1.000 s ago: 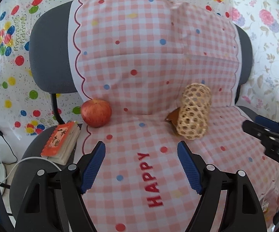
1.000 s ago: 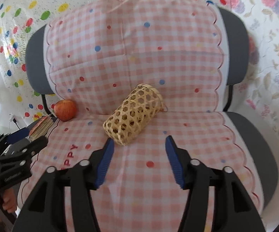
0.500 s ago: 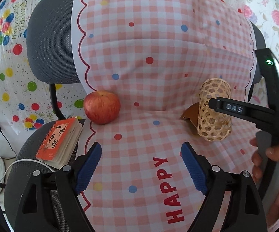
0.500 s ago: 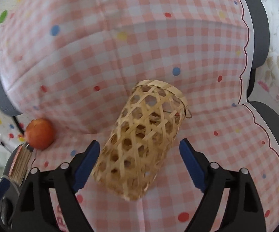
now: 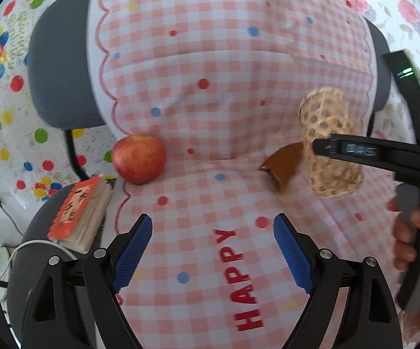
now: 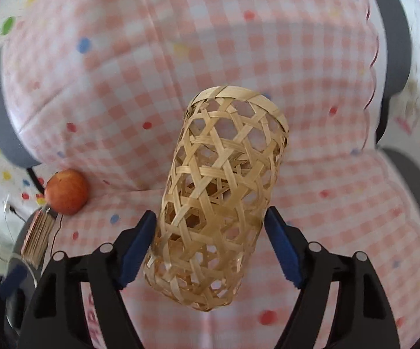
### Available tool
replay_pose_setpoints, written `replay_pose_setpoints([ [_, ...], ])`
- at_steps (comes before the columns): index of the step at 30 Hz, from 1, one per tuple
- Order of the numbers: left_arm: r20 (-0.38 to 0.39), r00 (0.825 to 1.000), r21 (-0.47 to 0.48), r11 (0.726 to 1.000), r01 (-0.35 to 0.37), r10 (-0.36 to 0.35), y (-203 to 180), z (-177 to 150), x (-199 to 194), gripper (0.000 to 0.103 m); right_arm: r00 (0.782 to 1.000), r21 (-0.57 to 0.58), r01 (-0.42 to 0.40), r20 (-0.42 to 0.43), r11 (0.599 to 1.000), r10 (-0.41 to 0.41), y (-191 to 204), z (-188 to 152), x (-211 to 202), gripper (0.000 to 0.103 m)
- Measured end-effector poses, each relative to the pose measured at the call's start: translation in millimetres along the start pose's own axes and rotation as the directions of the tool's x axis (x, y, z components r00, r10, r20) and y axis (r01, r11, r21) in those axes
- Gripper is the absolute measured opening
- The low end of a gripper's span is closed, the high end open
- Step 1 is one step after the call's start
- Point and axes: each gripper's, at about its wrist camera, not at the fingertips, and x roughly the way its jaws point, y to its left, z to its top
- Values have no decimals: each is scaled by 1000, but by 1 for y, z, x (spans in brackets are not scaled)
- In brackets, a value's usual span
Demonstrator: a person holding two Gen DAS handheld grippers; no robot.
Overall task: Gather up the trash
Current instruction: 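Grasp the brown triangular piece with the left tool while the right holds the cylinder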
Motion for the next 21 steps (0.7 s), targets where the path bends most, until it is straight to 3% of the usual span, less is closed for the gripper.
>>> replay_pose_setpoints([
  [9,-21,990,73,988,138,-137,-53,22,37,83,998,26,11,58,1000,-12,-78,-17,-54,76],
  [13,-89,982,82,981,173,-166,-68,34,74,59,997,70,-11,71,997,6,-101,-28,-61,76],
  [15,-128,977,74,980,183,-172,-71,37,90,53,997,87,-23,76,996,16,-108,-29,-63,76],
  [21,-197,955,-8,974,226,-223,-70,45,122,49,996,92,-31,82,995,24,-117,-31,-63,76],
])
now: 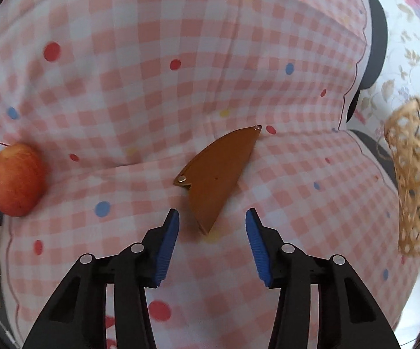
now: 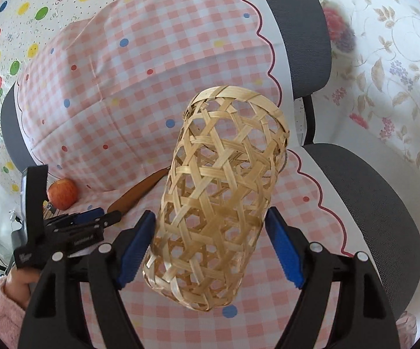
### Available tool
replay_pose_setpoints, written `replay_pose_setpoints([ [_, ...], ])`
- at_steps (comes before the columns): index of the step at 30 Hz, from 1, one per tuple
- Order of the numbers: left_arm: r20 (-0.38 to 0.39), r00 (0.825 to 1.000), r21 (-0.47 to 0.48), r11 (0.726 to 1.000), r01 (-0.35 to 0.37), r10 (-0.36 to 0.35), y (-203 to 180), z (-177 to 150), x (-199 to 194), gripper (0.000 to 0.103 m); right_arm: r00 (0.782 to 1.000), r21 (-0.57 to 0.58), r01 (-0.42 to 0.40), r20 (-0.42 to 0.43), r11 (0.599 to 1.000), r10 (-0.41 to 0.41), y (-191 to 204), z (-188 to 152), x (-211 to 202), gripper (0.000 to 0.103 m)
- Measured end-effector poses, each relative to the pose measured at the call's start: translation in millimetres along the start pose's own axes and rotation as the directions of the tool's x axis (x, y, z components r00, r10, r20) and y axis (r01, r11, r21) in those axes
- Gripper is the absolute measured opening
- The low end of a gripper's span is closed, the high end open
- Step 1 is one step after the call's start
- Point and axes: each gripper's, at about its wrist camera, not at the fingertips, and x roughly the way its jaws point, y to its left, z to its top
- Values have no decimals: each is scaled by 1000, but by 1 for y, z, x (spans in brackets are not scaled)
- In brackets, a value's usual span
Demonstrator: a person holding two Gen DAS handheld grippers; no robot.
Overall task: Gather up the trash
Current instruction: 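Grasp the brown triangular piece with the left tool while the right holds the cylinder, then carry both to the pink bin and open the right tool to drop the cylinder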
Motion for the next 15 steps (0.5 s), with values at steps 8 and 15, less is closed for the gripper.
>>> replay_pose_setpoints([
  [8,-58,998,-19,1000,3,-4,1,15,27,32,1000,9,-13,6,1000,13,-7,-4,-10,76],
  [15,89,995,5,999,33,-33,-15,-5,-21,6,1000,0,-3,25,1000,3,-7,-15,-33,76],
])
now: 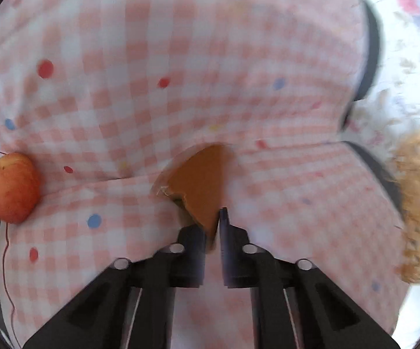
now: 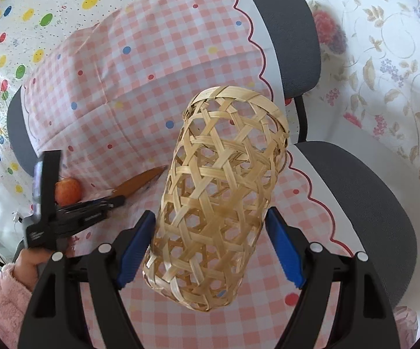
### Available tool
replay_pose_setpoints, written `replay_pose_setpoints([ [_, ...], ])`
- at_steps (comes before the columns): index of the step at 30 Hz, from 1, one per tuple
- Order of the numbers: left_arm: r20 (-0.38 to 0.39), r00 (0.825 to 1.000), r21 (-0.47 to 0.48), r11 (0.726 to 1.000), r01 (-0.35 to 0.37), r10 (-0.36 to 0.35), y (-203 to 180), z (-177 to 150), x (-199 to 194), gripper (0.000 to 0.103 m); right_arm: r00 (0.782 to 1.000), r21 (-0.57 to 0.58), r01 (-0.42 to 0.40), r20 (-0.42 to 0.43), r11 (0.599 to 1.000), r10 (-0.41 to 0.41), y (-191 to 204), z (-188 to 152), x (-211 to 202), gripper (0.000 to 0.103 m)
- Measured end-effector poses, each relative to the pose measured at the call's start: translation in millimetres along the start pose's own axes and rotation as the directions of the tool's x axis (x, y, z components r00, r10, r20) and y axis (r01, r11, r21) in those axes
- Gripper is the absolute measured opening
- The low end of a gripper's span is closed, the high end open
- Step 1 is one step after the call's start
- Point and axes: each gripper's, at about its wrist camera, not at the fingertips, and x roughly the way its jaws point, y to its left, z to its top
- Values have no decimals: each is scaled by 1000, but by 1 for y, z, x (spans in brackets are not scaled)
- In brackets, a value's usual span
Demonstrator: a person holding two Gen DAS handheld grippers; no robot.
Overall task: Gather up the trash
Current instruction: 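Carry both to the pink bin and open the right tool to drop the cylinder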
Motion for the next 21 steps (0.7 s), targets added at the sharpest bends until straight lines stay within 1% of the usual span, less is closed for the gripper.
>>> replay_pose_setpoints([
  [1,31,999,16,1000,-7,6,-7,-7,-15,5,1000,-6,2,6,1000,-2,0,-2,-4,76],
  [3,67,998,35,999,-4,2,-17,-19,-36,5,1000,-13,10,14,1000,-10,1,-8,-14,76],
  [7,143,989,46,998,42,-48,-41,-45,-87,5,1000,-4,8,20,1000,-8,-3,-22,-33,76],
  [9,163,984,62,996,61,-71,-55,-59,-110,5,1000,4,6,22,1000,-6,-6,-31,-43,76],
  [10,167,983,76,995,59,-72,-63,-63,-116,5,1000,5,8,23,1000,-8,-8,-35,-48,76],
  [12,176,983,117,993,26,-46,-83,-74,-130,5,1000,7,13,25,1000,-13,-11,-43,-57,76],
  [14,203,979,160,987,-6,-27,-103,-86,-146,5,999,10,23,31,1000,-23,-16,-52,-69,76],
  [17,240,971,205,978,-34,-16,-130,-105,-162,5,998,15,45,42,999,-46,-28,-66,-89,76],
  [19,255,967,233,972,-34,-27,-145,-116,-170,5,996,20,69,57,997,-70,-40,-78,-107,76],
  [21,251,966,257,966,-1,-66,-162,-128,-174,5,994,36,83,71,996,-85,-52,-89,-121,76],
])
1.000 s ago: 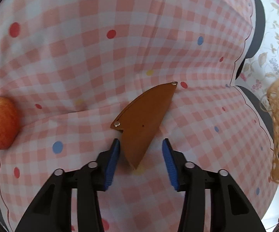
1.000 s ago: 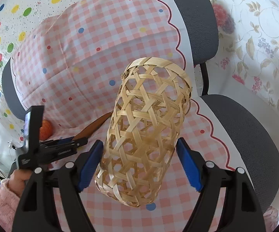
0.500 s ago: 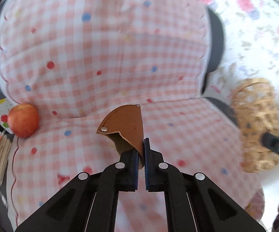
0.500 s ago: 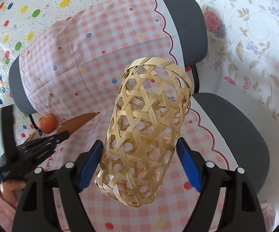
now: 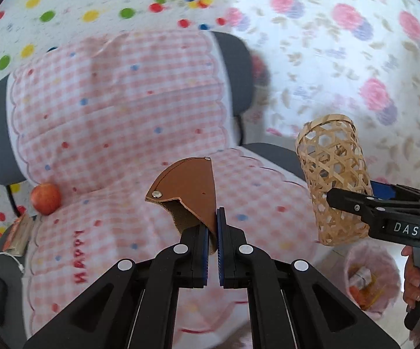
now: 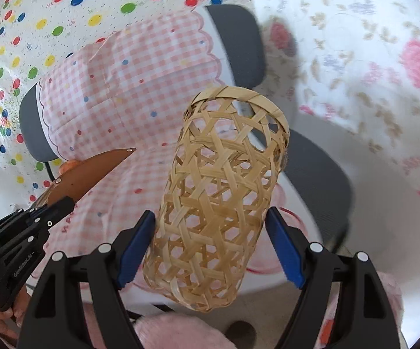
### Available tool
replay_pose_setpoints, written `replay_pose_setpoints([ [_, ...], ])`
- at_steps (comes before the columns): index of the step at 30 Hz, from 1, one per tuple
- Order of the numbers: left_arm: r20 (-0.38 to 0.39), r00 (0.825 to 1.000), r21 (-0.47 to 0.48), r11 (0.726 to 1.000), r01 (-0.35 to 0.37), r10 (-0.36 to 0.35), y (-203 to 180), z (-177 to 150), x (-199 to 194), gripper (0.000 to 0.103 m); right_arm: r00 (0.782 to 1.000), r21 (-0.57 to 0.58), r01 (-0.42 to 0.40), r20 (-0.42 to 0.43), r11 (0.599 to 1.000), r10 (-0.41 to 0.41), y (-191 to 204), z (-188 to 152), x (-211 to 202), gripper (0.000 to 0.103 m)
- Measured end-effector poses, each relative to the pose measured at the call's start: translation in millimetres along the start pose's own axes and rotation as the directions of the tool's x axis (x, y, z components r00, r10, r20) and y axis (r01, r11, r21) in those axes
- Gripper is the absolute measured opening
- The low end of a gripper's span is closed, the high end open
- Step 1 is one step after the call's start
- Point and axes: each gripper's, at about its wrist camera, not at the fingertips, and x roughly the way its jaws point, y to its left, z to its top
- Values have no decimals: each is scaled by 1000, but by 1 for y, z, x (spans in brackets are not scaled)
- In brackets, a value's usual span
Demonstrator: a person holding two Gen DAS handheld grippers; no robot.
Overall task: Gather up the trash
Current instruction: 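Carry both to the pink bin and open the right tool to drop the cylinder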
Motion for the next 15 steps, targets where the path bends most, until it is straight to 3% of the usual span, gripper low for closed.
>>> replay_pose_setpoints([
  [5,-15,993,34,993,115,-115,-42,-10,4,5,998,65,65,18,996,-66,-44,-30,-38,76],
  [9,-33,978,94,974,208,-206,-91,-20,12,5,985,115,169,19,979,-173,-80,-59,-69,76],
  [15,-78,924,167,909,381,-373,-167,-35,22,5,939,175,342,-20,923,-344,-134,-102,-108,76],
])
